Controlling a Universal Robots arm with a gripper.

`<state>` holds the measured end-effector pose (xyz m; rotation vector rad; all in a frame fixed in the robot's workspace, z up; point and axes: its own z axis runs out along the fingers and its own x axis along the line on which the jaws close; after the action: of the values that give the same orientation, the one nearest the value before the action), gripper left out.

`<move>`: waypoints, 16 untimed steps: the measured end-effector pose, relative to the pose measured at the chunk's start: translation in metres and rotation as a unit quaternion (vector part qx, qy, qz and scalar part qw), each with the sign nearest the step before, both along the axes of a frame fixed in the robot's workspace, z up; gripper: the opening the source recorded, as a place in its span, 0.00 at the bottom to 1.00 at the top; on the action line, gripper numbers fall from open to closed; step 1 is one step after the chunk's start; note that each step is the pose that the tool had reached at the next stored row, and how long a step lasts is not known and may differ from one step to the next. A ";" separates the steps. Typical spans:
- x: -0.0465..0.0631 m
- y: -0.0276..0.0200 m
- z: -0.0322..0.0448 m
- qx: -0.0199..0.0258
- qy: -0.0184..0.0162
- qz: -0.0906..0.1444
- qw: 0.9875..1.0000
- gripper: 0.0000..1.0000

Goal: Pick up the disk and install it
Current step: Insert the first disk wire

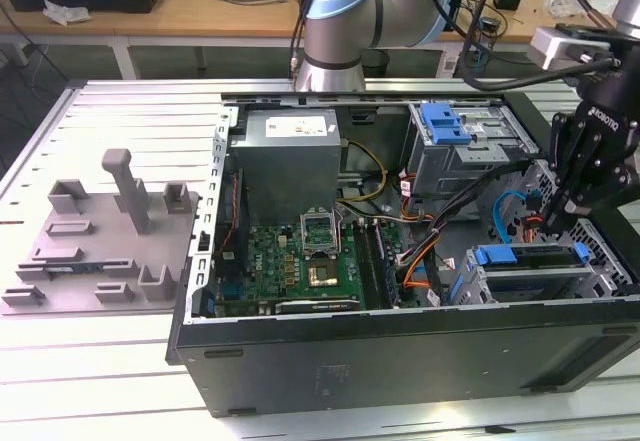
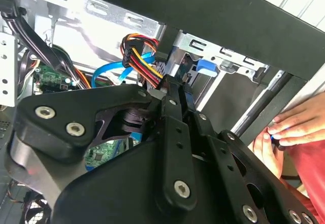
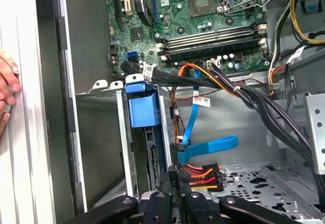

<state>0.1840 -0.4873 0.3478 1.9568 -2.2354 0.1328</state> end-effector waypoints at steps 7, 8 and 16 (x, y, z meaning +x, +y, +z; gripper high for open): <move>-0.005 -0.0035 0.0040 0.014 -0.006 0.000 1.000 0.17; -0.006 -0.0041 0.0046 0.016 -0.007 0.000 1.000 0.17; -0.010 -0.0200 0.0052 0.034 -0.009 0.003 0.999 0.17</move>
<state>0.1745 -0.5073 0.3530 2.0050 -2.2738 0.0747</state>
